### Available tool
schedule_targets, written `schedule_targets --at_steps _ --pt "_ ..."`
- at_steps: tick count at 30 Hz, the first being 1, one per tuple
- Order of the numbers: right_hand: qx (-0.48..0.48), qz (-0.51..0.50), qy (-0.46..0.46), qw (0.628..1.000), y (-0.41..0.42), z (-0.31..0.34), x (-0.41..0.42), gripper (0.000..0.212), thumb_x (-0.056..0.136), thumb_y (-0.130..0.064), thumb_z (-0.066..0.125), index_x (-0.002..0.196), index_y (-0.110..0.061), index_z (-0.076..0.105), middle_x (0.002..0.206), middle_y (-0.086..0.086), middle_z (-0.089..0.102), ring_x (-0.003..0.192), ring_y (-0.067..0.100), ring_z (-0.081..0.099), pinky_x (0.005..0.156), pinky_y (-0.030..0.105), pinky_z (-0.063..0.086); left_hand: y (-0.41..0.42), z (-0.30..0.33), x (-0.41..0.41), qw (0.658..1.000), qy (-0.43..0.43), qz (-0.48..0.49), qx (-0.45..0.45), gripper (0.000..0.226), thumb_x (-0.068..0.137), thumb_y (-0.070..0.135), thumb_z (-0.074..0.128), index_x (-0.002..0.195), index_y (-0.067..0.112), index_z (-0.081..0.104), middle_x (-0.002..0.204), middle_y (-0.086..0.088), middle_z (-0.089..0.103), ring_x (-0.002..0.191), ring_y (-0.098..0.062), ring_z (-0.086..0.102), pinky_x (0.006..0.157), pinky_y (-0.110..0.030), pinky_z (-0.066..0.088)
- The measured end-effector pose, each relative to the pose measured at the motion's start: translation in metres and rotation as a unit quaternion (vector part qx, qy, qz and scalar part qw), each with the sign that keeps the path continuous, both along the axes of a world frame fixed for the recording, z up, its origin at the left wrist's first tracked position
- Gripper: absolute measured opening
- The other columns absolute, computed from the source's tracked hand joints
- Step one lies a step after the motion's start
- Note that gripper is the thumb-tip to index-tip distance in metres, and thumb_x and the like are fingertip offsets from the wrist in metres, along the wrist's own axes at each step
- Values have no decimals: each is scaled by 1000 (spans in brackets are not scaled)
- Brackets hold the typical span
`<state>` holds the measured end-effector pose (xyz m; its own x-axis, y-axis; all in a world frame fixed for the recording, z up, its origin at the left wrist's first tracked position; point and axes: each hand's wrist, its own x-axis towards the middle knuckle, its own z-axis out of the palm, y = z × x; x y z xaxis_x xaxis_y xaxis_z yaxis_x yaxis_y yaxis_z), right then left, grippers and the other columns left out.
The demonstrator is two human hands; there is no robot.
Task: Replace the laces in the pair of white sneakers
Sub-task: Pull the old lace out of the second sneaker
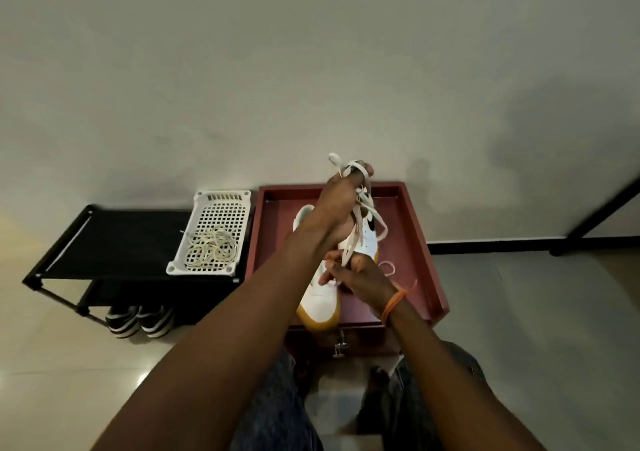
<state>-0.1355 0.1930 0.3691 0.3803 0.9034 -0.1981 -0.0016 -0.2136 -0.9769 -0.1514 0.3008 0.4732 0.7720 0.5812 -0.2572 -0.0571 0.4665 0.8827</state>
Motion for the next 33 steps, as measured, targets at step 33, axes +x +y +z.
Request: schedule_targets --at_steps 33 --pt "62 -133 189 971 12 93 98 20 93 2 53 108 5 64 69 4 63 43 4 34 38 17 28 41 10 -39 993 55 -57 90 31 104 22 44 78 13 57 55 2 58 47 -11 54 45 -19 44"
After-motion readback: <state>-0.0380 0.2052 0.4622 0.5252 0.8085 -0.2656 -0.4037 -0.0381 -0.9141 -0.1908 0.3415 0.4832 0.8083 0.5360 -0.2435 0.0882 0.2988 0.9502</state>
